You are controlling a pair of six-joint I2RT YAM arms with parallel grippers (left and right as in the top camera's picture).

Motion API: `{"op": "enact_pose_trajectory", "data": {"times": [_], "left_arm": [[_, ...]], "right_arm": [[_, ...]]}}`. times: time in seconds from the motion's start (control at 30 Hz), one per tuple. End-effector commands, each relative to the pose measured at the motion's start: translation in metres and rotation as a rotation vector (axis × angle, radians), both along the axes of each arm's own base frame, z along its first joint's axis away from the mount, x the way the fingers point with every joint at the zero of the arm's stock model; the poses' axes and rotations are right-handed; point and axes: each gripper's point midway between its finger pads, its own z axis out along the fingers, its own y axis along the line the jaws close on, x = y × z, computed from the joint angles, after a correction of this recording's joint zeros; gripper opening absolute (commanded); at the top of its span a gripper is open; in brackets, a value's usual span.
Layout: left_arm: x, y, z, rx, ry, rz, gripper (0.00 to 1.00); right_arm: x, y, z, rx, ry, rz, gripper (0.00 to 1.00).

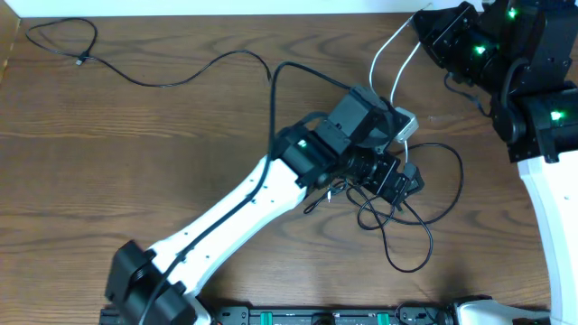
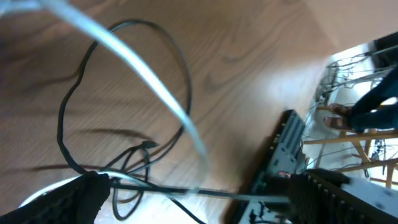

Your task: Untangle cables

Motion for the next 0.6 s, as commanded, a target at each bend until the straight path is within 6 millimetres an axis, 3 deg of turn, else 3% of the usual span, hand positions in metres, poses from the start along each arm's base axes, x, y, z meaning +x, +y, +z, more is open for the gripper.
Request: {"op": "enact_pose_trajectory", "data": {"times": [0.0,0.1,0.23,0.43,0.5,0.57], "left_arm": [[0.0073,-0.002,-0.0152,0.022,0.023,0.031,0.96],[0.0104,-0.0053,-0.0202,0.021,0.039,0.046,0.87],[0.012,-0.007,-0.0185,0.011,0.032,0.048,0.58],[0.0124,-0.0083,-0.0171,0.004,0.03,0.046,0.28],[0.0123,-0.0082,-0.0172,0.004,0.03,0.046,0.1],[0.0124,-0.0083,-0.0171,0.003,0.033,0.049,0.08]], "right_arm": [[-0.0025,-0.0068,0.0114,0.03,-0.018,0.008,0.01],[-0.0018,-0.0118,0.0116,0.035,-0.017,0.005,0.01],[-0.0021,-0.0147,0.012,0.044,-0.015,0.012,0.01],[-0.0024,-0.0145,0.0117,0.045,-0.013,0.015,0.01],[-0.0026,-0.0144,0.0114,0.045,-0.012,0.015,0.01],[-0.0035,-0.0146,0.009,0.044,-0.001,0.014,0.01]]}}
